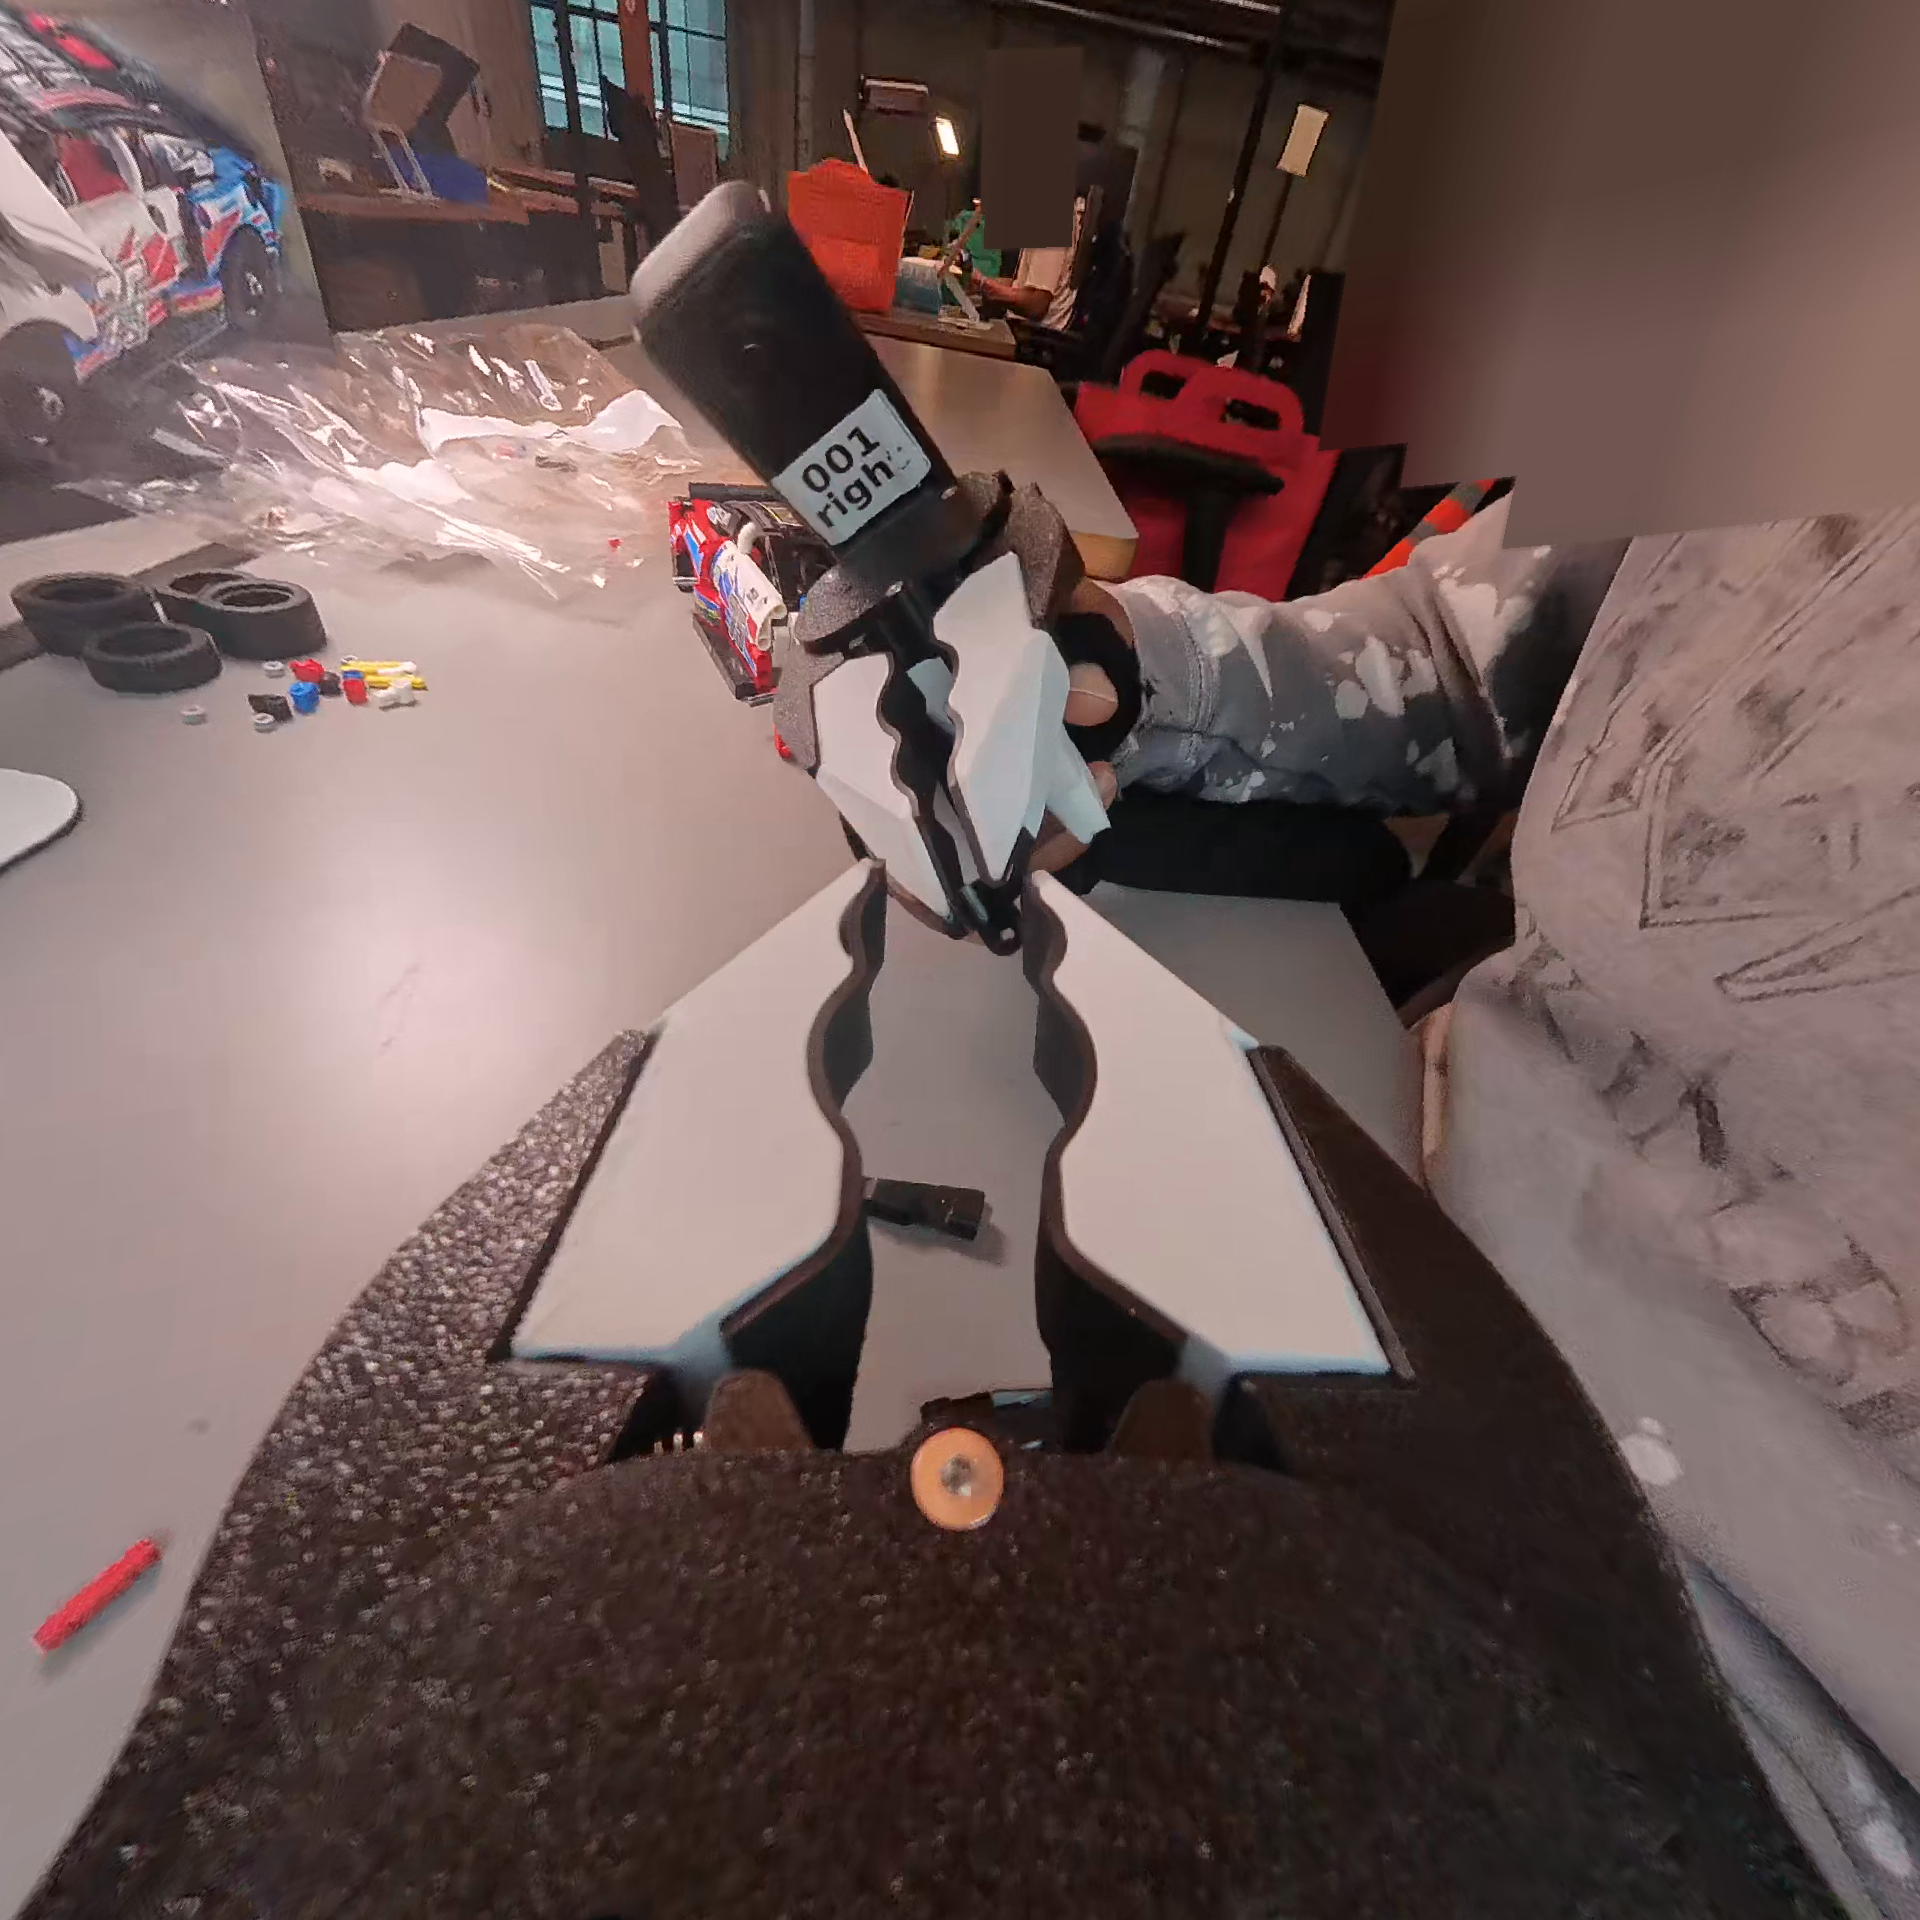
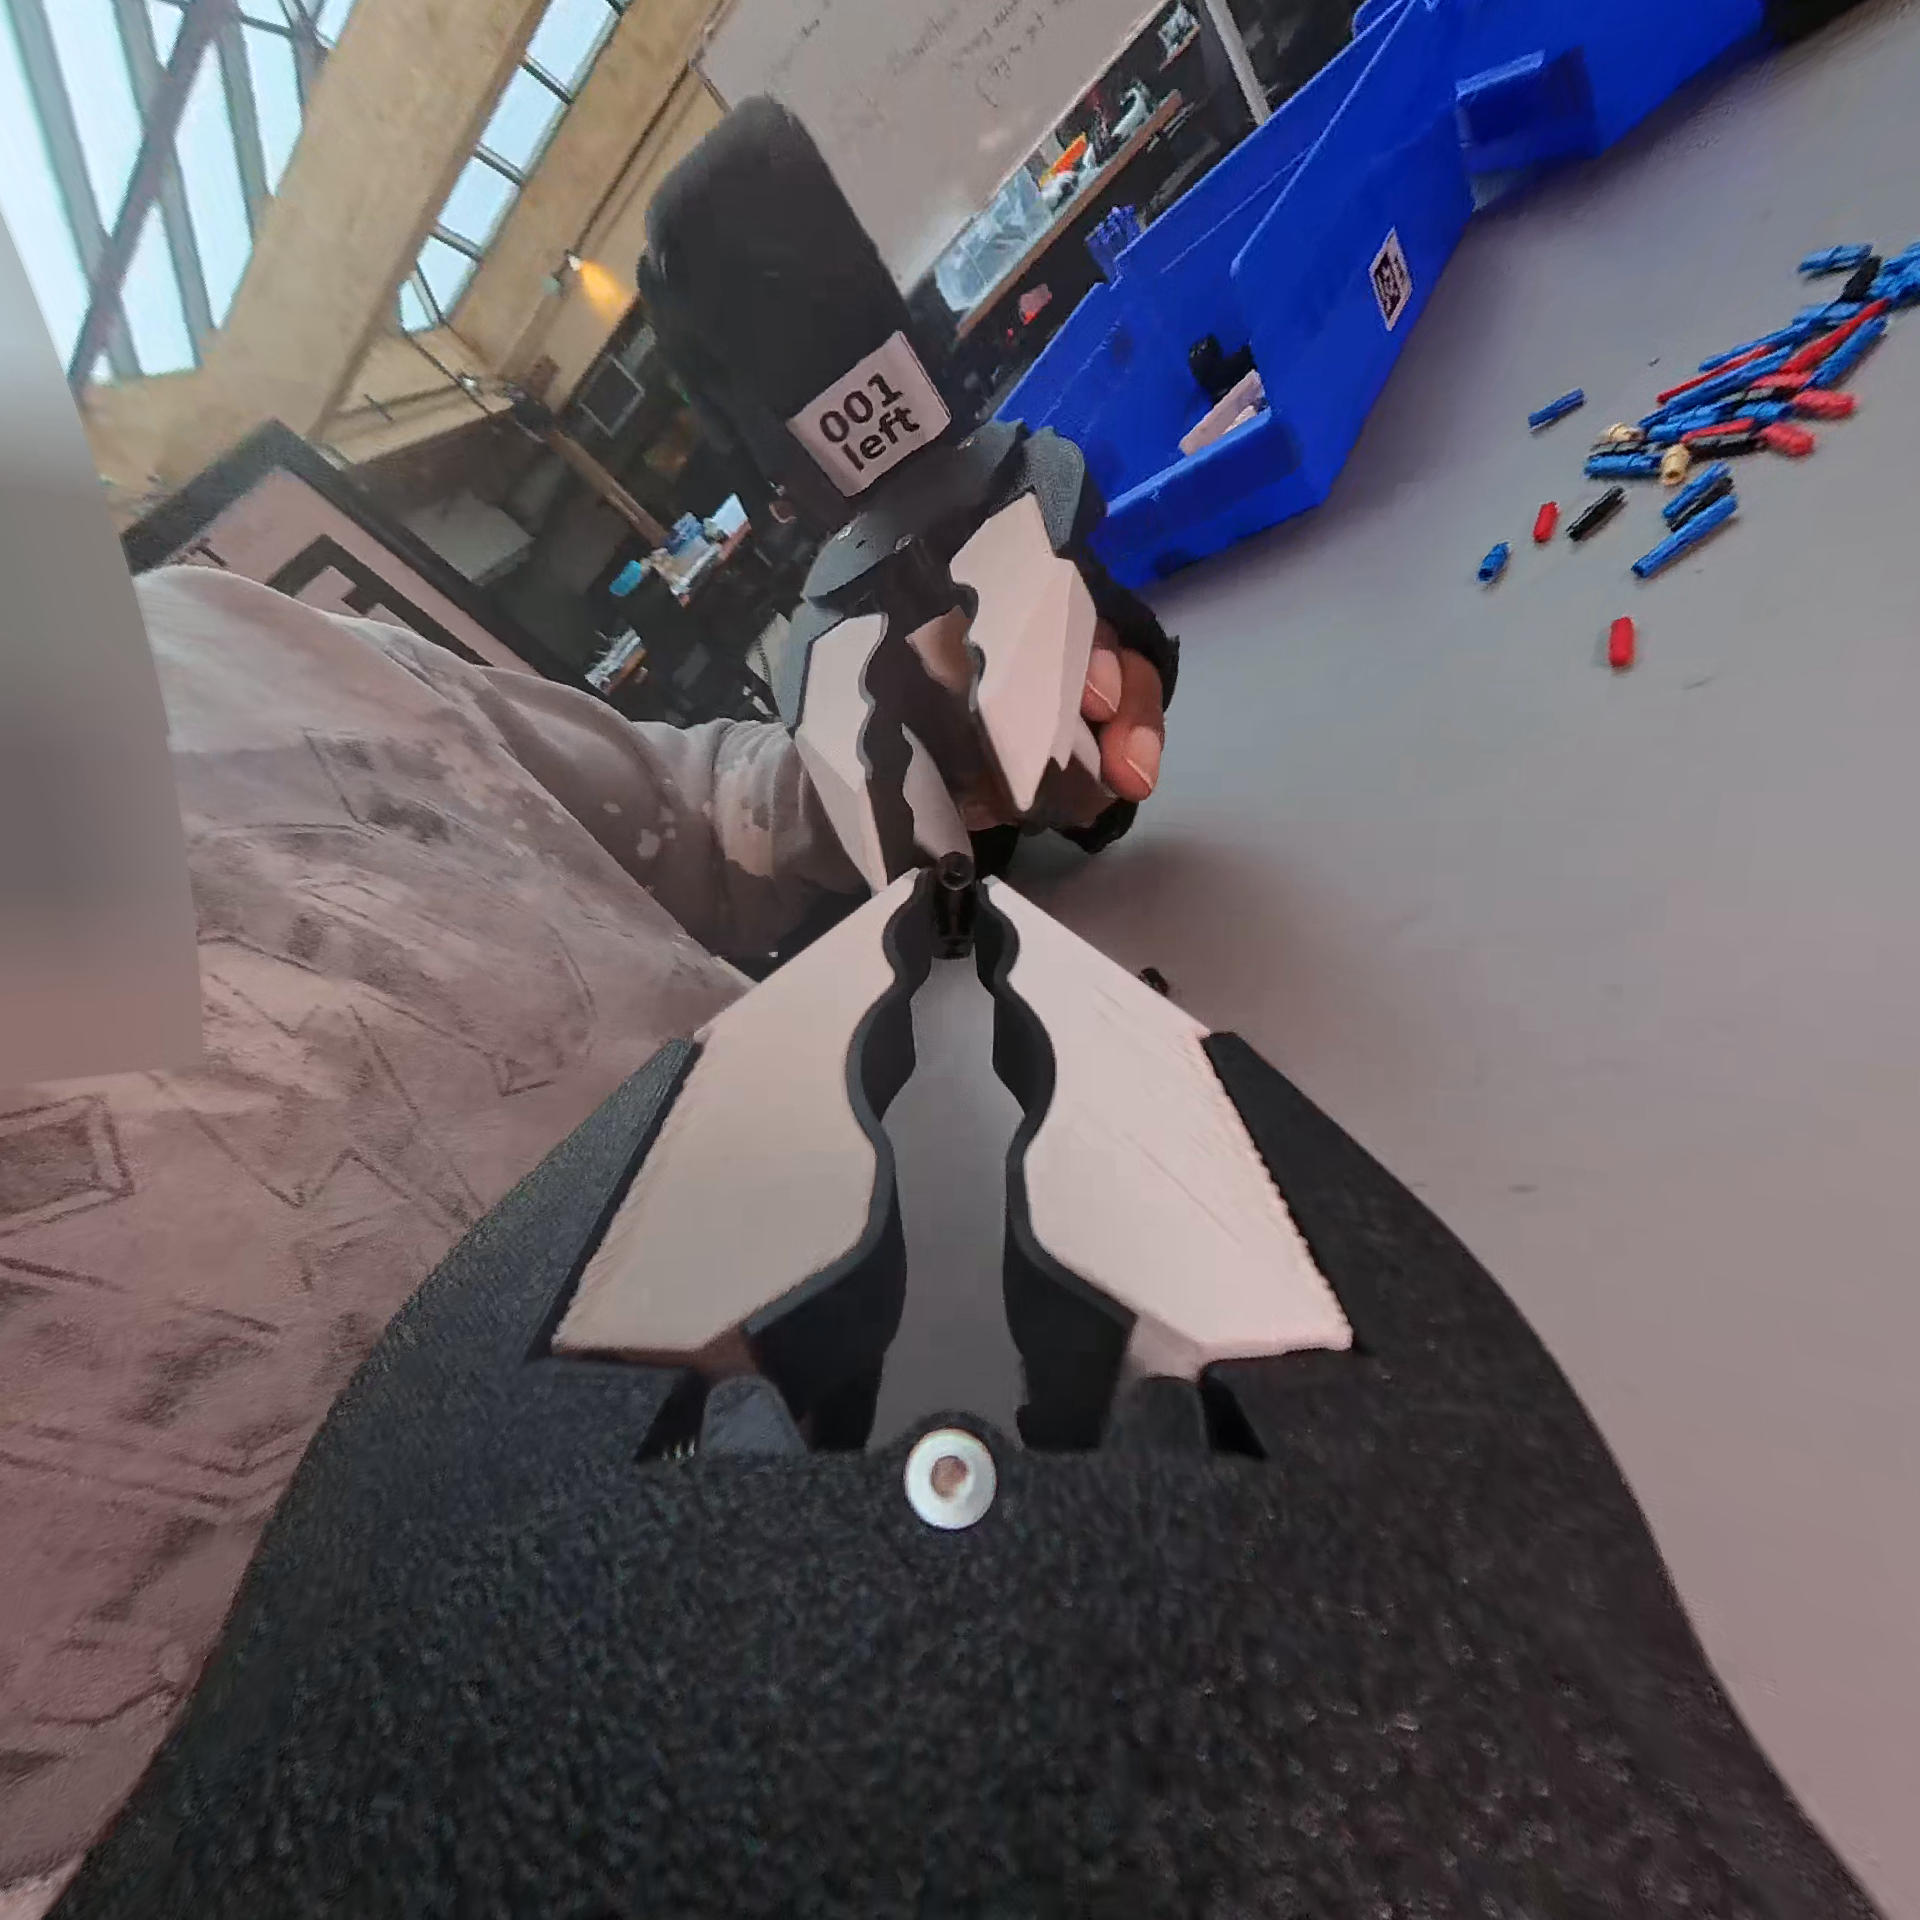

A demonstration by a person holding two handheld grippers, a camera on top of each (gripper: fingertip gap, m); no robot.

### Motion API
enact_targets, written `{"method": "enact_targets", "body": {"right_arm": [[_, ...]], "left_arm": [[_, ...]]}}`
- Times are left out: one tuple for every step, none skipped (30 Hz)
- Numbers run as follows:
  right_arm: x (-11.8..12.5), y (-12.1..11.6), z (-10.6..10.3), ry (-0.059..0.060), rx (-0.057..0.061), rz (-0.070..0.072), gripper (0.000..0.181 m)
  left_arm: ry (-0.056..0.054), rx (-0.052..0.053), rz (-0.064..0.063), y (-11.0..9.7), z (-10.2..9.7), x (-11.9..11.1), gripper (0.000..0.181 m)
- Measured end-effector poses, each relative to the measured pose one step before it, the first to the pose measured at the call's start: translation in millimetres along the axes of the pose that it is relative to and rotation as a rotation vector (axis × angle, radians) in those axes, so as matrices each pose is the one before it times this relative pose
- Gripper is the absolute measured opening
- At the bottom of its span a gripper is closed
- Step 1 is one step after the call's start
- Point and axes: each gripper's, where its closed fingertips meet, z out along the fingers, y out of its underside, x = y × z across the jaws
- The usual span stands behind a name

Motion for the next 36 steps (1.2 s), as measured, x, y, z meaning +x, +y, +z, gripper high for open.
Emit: {"method": "enact_targets", "body": {"right_arm": [[-1.11, 0.05, -0.25, -0.0216, 0.0033, 0.0272, 0.006], [-0.3, 1.3, -0.07, -0.0157, -0.0045, 0.0207, 0.006], [-0.26, 1.23, -0.07, -0.0143, -0.0044, 0.0189, 0.006], [-1.3, 0.85, -0.08, -0.0206, -0.0015, 0.0201, 0.006], [-1.29, 0.74, -0.01, -0.0202, -0.0016, 0.0198, 0.006], [-0.35, 1.29, -0.21, -0.0136, -0.0047, 0.0175, 0.005], [-0.57, 0.39, -0.45, -0.0161, 0.0002, 0.0201, 0.006], [-1.86, 0.98, -0.47, -0.0242, -0.0029, 0.0231, 0.006], [-0.44, 1.41, -0.16, -0.0142, -0.006, 0.0205, 0.006], [1.34, 1.4, 0.16, -0.0017, -0.0063, 0.0116, 0.006], [1.54, 1.82, 0.43, 0.0014, -0.0076, 0.0119, 0.006], [0.76, 1.76, 0.62, -0.0041, -0.0069, 0.0135, 0.006], [-0.22, 0.89, 0.76, -0.0111, -0.0006, 0.0148, 0.006], [-1.29, 0.15, 0.56, -0.0181, 0.0031, 0.0162, 0.006], [-1.67, 0.76, 0.52, -0.0206, -0.0007, 0.016, 0.006], [-1.5, 1.46, 0.87, -0.0173, -0.0067, 0.0136, 0.005], [-1.36, 2.43, 1.39, -0.0152, -0.0117, 0.0093, 0.005], [-0.78, -0.34, 1.03, -0.0115, 0.0057, 0.0099, 0.006], [-1.03, -2.7, 0.26, -0.0155, 0.0183, 0.0188, 0.006], [0.12, -2.48, 0.19, -0.0088, 0.0159, 0.018, 0.006], [0.75, -2.27, -0.1, -0.0005, 0.0149, 0.0024, 0.006], [-0.07, -3.27, -0.61, 0.0004, 0.0203, -0.0123, 0.006], [-1.91, -4.41, -1.4, -0.0043, 0.0238, -0.0196, 0.006], [-3.37, -5.96, -2.41, -0.0051, 0.0298, -0.0331, 0.008], [-1.78, -6.23, -3.08, 0.0129, 0.0268, -0.0436, 0.011], [0.67, -4.7, -3.05, 0.035, 0.0148, -0.0608, 0.016], [1.18, -1.79, -2.46, 0.0397, -0.0006, -0.0693, 0.022], [-0.33, 0.4, -1.1, 0.0235, -0.0141, -0.0431, 0.025], [-0.82, 0.26, 0.22, 0.0123, -0.0067, -0.0251, 0.028], [1.48, -0.84, 0.93, 0.0185, 0.0073, -0.0066, 0.028], [2.64, 0.72, 1.67, 0.015, 0.0017, 0.0114, 0.028], [2.14, 2.22, 1.99, 0.0037, -0.004, 0.0184, 0.027], [1.29, 2.29, 1.96, -0.0041, -0.0032, 0.0178, 0.025], [-0.47, 3.25, 1.92, -0.0133, -0.0125, 0.0119, 0.024], [-0.69, 2.09, 1.81, -0.0103, -0.0072, 0.0068, 0.021], [-0.99, 1.48, 1.56, -0.0083, -0.0061, 0.0015, 0.016]], "left_arm": [[-0.0071, -0.0079, 0.0316, 0.67, 0.12, 0.83, 0.024], [-0.0041, -0.0055, 0.0234, 0.44, 0.19, 1.02, 0.023], [0.0026, -0.0076, 0.0196, 1.0, 0.3, 1.84, 0.021], [0.0034, -0.0087, 0.0193, 1.2, 0.24, 1.96, 0.019], [0.006, -0.0057, 0.0198, 0.7, 0.04, 2.39, 0.017], [0.0145, -0.0035, 0.0195, 0.31, -0.21, 3.71, 0.015], [0.0111, -0.0048, 0.0176, 0.34, -0.31, 3.24, 0.014], [-0.0008, -0.0077, 0.0177, 0.52, -0.19, 1.17, 0.013], [-0.0057, -0.0092, 0.0187, 0.67, 0.23, 0.68, 0.012], [-0.0091, -0.0142, 0.0227, 1.36, 0.89, 0.57, 0.012], [-0.0061, -0.0164, 0.0261, 1.86, 1.06, 1.28, 0.011], [-0.0013, -0.0126, 0.0233, 1.27, 1.11, 1.92, 0.011], [-0.0042, -0.0082, 0.0211, 0.37, 0.9, 1.63, 0.011], [-0.0064, -0.0039, 0.0227, -0.32, 0.35, 1.2, 0.011], [0.0004, -0.0032, 0.0196, -0.51, -0.07, 1.86, 0.011], [0.01, -0.0055, 0.0102, 0.13, -0.24, 2.36, 0.009], [0.0127, -0.0013, 0.0009, -0.08, -0.6, 2.23, 0.008], [-0.0039, 0.0068, 0.0008, -1.26, -1.24, -0.28, 0.008], [-0.0173, 0.0068, 0.0071, -1.57, -1.43, -2.02, 0.008], [-0.0209, -0.0015, 0.0108, -0.56, -0.87, -2.63, 0.007], [-0.021, -0.0033, 0.0084, -0.13, -0.58, -2.93, 0.007], [-0.0177, 0.007, 0.0001, -1.22, -0.73, -2.9, 0.007], [-0.0087, 0.0179, -0.0078, -2.64, -1.61, -2.17, 0.007], [-0.0062, 0.0162, -0.0137, -2.42, -2.04, -2.25, 0.007], [-0.0105, 0.0106, -0.014, -0.86, -2.19, -3.12, 0.007], [-0.0109, 0.0079, -0.0146, 0.13, -1.93, -3.32, 0.007], [-0.011, 0.0092, -0.0152, 0.11, -1.6, -3.18, 0.007], [-0.0128, 0.012, -0.0106, -0.57, -1.35, -3.04, 0.007], [-0.01, 0.0071, -0.0062, -0.07, -0.79, -2.35, 0.007], [-0.0029, 0.0004, -0.0014, 0.41, 0.09, -0.75, 0.007], [-0.0037, 0.0009, 0.0059, 0.21, 0.44, -0.13, 0.007], [-0.001, 0.002, 0.0133, -0.61, 0.73, 1.11, 0.007], [-0.0002, -0.0021, 0.0163, -0.26, 1.09, 1.61, 0.007], [-0.0008, -0.0062, 0.017, 0.29, 1.11, 1.57, 0.007], [-0.0028, -0.0082, 0.0146, 0.89, 1.08, 1.08, 0.007], [-0.008, -0.0039, 0.0116, 0.18, 0.43, 0.09, 0.007]]}}
